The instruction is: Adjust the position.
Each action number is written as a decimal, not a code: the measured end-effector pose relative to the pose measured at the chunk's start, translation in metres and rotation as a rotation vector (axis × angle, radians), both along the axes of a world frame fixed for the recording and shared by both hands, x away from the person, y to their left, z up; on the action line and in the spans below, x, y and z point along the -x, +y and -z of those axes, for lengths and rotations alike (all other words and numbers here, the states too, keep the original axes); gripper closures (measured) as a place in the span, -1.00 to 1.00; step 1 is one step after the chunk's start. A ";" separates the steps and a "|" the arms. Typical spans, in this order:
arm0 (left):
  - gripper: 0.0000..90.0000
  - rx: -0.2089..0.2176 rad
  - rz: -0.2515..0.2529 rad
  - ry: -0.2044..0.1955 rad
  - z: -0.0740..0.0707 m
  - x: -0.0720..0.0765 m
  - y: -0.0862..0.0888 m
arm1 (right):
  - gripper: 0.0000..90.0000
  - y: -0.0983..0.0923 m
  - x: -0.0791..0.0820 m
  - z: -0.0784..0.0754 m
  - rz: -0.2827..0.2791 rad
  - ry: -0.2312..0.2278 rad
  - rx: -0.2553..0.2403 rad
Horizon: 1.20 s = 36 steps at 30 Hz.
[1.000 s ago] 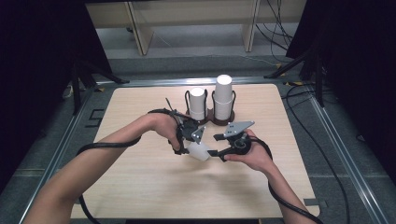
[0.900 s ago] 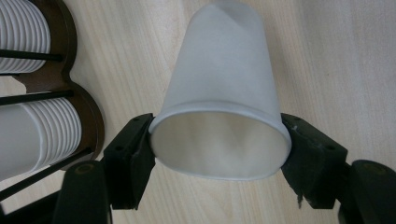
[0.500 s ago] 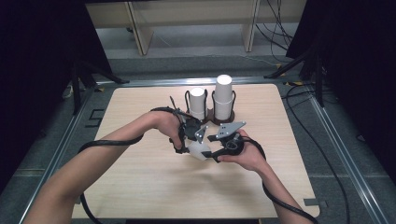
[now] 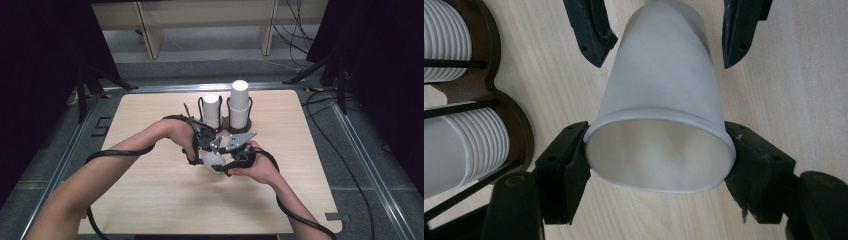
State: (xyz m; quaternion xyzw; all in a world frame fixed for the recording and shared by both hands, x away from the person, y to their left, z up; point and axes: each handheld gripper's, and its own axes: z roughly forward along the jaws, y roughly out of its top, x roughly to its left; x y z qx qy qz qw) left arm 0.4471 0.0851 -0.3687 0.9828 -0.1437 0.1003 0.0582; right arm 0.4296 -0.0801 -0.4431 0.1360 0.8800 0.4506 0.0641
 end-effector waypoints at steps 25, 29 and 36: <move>-0.31 -0.006 0.012 0.006 -0.006 0.002 -0.005 | -0.29 0.004 0.002 0.009 -0.001 0.031 0.010; -0.31 -0.010 0.015 0.008 -0.006 0.002 -0.006 | -0.29 0.004 0.001 0.009 -0.004 0.020 0.010; -0.30 -0.007 0.014 0.008 -0.007 0.001 -0.006 | -0.28 0.005 0.000 0.010 0.000 0.027 0.011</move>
